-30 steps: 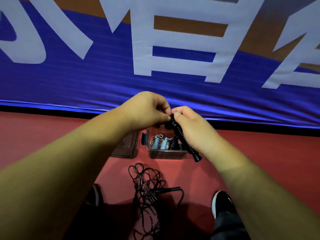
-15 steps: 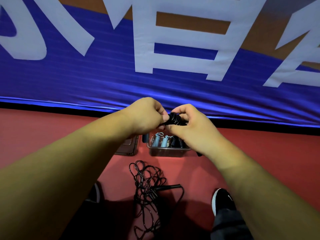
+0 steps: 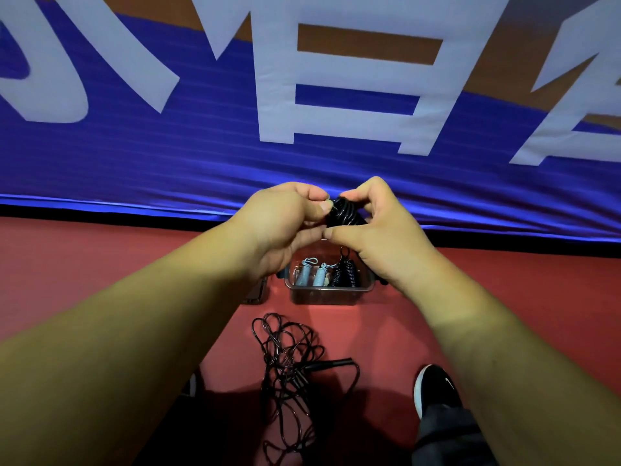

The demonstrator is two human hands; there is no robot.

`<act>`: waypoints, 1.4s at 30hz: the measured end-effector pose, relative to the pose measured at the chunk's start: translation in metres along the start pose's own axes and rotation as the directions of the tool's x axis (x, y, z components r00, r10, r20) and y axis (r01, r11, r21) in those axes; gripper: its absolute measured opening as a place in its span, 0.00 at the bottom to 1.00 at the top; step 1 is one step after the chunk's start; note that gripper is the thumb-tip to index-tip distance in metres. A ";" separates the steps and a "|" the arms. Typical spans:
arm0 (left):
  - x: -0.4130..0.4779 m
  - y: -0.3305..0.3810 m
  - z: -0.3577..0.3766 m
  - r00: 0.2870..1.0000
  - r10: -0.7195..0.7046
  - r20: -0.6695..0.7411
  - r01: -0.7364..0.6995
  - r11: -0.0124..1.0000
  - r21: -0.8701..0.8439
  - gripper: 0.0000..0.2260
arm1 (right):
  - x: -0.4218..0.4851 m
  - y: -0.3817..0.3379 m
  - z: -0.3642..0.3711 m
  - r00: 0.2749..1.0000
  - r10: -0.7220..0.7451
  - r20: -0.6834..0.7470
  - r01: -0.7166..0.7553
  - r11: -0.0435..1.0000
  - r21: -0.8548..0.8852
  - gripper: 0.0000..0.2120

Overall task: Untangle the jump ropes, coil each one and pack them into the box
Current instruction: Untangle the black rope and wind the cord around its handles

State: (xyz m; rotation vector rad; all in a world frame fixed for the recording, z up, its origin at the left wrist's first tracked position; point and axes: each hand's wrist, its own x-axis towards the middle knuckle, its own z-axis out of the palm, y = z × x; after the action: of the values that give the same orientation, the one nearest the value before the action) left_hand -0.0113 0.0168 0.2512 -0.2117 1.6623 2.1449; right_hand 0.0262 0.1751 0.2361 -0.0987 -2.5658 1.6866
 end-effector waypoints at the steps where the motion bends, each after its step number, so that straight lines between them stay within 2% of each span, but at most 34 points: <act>1: 0.001 -0.002 0.000 1.000 -0.030 -0.004 0.029 0.999 -0.043 0.07 | -0.001 0.000 0.000 1.000 -0.004 -0.003 0.004 1.000 -0.007 0.22; 4: 0.007 -0.008 0.003 0.997 -0.069 0.033 0.073 0.988 -0.139 0.09 | -0.003 0.000 0.001 1.000 -0.003 -0.030 0.003 1.000 0.000 0.22; 8: 0.009 -0.011 0.008 0.998 -0.042 0.045 0.050 0.979 -0.199 0.14 | -0.001 -0.002 -0.003 0.997 0.005 -0.078 -0.002 0.999 0.040 0.22; 15: 0.008 -0.014 0.017 0.999 -0.030 0.013 0.032 0.974 -0.223 0.09 | -0.002 0.003 0.001 0.992 0.002 -0.124 -0.005 1.000 -0.023 0.22; 20: 0.006 -0.016 0.028 0.999 -0.022 -0.042 0.012 0.974 -0.225 0.11 | -0.003 0.004 0.004 0.990 -0.020 -0.141 0.006 0.995 -0.103 0.21; 26: 0.010 -0.004 0.031 0.997 -0.027 -0.074 -0.002 0.929 -0.369 0.16 | -0.001 -0.003 0.003 0.981 0.000 -0.193 0.000 1.000 0.002 0.19; 31: 0.012 -0.007 0.033 0.999 -0.047 -0.023 0.037 0.941 -0.337 0.14 | -0.002 -0.001 0.001 0.972 0.006 -0.237 0.010 0.998 0.068 0.16; 39: 0.015 -0.014 0.037 0.995 -0.094 0.026 0.098 0.946 -0.308 0.12 | -0.006 0.002 0.001 0.952 -0.073 -0.299 0.053 0.996 -0.074 0.15; 42: 0.013 -0.010 0.035 0.989 -0.139 0.046 0.146 0.944 -0.296 0.06 | -0.005 0.002 0.001 0.949 -0.077 -0.307 0.058 0.996 -0.073 0.15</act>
State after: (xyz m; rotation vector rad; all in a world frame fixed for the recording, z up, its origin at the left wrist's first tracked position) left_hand -0.0144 0.0552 0.2473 -0.3807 1.2600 2.2682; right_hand 0.0309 0.1748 0.2342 -0.2541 -2.3598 1.4360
